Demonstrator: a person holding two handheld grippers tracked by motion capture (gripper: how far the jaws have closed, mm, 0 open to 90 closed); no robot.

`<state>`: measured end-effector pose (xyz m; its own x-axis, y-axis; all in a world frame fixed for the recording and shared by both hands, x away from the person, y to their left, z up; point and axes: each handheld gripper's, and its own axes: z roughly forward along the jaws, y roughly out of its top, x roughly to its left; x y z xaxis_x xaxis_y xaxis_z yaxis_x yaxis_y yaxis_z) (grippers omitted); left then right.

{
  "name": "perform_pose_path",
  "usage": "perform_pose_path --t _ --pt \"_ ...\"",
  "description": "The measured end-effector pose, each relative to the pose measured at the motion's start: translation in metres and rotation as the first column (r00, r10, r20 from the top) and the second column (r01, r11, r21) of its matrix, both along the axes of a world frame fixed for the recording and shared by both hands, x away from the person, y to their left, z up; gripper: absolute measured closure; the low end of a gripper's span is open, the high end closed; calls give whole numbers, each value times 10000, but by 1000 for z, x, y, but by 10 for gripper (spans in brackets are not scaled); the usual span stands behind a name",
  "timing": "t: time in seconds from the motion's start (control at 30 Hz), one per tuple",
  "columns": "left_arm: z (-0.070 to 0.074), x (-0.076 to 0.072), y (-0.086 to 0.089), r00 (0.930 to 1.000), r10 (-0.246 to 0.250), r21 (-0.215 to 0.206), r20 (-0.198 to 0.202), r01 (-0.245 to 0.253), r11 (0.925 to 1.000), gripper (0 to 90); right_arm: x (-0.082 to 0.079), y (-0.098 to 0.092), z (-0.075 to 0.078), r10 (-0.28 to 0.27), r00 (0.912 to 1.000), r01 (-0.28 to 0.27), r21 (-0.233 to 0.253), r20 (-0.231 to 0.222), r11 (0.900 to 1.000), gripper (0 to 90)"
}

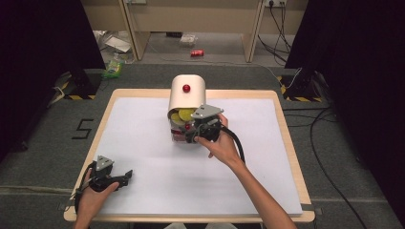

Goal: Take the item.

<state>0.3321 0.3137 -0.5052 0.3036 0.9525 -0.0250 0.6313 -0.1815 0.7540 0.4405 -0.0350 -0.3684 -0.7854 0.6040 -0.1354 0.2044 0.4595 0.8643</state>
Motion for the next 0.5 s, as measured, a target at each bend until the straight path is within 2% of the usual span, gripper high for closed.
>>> perform_pose_path --t 0.1,0.13,0.5 --pt "0 0 0 10000 -5 -3 -5 5 10000 135 1 1 -3 204 9995 -209 -181 -261 9996 281" --pt "0 0 0 10000 0 1 4 0 10000 135 -1 2 -4 233 9997 -237 -392 -117 9989 283" --pt "0 0 0 10000 2 5 7 -2 10000 135 -11 -3 -2 696 9969 -711 -412 -363 9966 312"
